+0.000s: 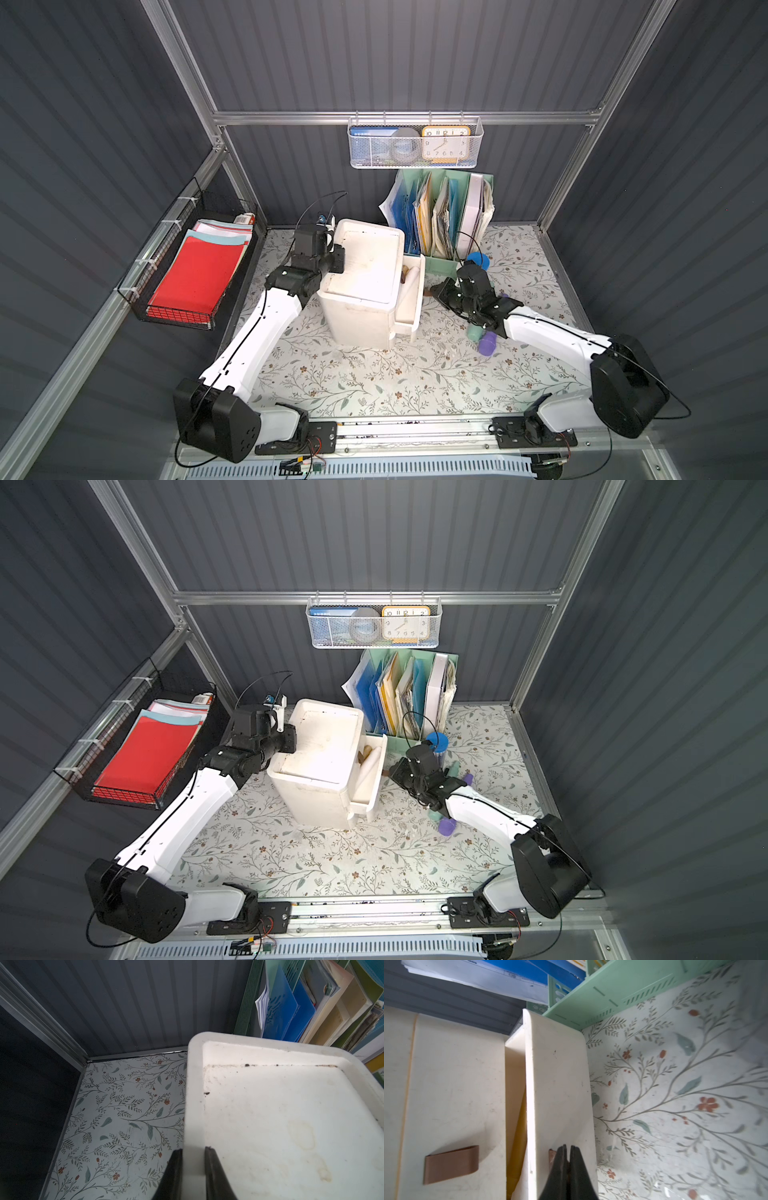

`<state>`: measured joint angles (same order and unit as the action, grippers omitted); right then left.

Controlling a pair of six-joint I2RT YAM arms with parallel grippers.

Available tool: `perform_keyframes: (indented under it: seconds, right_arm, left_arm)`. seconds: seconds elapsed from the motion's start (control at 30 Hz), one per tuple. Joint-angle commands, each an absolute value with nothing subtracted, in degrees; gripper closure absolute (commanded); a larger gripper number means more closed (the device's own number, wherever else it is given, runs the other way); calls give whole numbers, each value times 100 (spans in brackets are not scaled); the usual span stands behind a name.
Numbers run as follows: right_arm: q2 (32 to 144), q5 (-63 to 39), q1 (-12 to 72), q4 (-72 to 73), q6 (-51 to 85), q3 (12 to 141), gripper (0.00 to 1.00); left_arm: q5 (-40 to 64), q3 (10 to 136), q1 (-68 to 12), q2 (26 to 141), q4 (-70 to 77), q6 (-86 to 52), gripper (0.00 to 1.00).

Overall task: Take the microphone out of the drawer
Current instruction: Open the drawer in the storage box.

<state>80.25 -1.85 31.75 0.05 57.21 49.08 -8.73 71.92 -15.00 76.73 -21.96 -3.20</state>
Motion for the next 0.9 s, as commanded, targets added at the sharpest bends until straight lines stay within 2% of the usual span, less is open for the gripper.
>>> perform_keyframes:
  seconds: [0.0,0.33,0.5,0.63,0.73,0.87]
  right_arm:
    - [7811,436,3111,-1347,5296,5070,100]
    - [7485,1064,3051,-1958,5320,5036,100]
    - [7592,894,3051,-1855,5303,5155,100]
    - [7888,467,3056,-1989,5147,5576,85]
    - [8013,281,3066,-2135,5187,5862,67]
    - [7923,298,3080,-2294,5315,6075,59]
  left_arm:
    - [-747,6812,-1498,8060,-3058,-365,100]
    - [-738,6809,-1495,8088,-3067,-367,100]
    - [-739,6811,-1496,8104,-3067,-365,100]
    - [-747,6818,-1497,8104,-3076,-370,100]
    - [-747,6812,-1495,8104,-3076,-365,100]
    - [-760,6809,-1501,8104,-3076,-368,100]
